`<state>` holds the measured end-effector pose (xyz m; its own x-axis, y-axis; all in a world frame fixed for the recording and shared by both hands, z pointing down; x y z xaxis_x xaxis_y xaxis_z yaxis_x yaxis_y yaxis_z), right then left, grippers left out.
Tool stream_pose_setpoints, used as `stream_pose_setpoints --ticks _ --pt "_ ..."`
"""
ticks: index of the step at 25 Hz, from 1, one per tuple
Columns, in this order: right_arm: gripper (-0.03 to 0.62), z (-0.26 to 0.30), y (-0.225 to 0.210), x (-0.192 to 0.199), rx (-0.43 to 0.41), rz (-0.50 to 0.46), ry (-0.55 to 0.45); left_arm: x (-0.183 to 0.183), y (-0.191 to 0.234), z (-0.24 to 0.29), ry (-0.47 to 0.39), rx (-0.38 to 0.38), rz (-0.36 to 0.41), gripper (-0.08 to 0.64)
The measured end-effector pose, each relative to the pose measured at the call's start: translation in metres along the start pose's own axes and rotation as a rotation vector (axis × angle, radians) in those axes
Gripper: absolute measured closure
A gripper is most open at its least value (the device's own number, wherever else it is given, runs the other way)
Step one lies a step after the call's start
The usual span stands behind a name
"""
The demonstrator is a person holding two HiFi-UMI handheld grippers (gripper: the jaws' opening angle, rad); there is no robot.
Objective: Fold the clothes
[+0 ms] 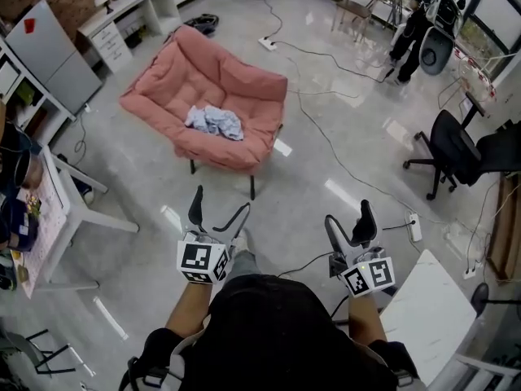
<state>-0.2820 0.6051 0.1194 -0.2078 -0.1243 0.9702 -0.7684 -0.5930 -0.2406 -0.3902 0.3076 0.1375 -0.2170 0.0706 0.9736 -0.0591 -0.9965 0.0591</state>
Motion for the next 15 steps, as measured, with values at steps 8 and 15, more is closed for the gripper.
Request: stream_pose_setpoints --ticks 8,15 --pt "0.163 0.112 0.009 0.001 -0.026 -0.033 0.024 -0.010 0.082 0.069 0.007 0.017 0.012 0.080" --pt "0.248 0.224 0.036 0.018 -0.065 -0.054 0.075 -0.009 0.145 0.124 0.073 0.092 0.039 0.095"
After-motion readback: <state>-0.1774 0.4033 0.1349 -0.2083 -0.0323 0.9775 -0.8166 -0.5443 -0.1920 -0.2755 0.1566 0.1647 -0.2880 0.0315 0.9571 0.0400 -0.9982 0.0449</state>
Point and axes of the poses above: the fingertips, and each gripper's own axes: z forward along the fingers, y to its left, x out of its underside, the point moved 5 cm from there along -z, backward along the fingers, and after that the axes turned 6 degrees about y, right-handed, at the moved point
